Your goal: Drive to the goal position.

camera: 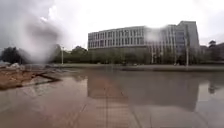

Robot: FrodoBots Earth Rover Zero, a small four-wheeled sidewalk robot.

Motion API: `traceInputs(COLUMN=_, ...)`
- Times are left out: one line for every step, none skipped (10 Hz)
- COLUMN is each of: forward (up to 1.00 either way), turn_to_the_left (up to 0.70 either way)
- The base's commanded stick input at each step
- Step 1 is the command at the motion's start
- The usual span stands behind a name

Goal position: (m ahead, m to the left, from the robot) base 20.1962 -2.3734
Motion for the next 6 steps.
traceInputs(forward=0.7, turn_to_the_left=-0.02)
traceInputs(forward=0.7, turn_to_the_left=0.0)
traceInputs(forward=0.7, turn_to_the_left=0.0)
traceInputs(forward=0.7, turn_to_the_left=0.0)
traceInputs(forward=0.7, turn_to_the_left=0.0)
traceInputs(forward=0.7, turn_to_the_left=0.0)
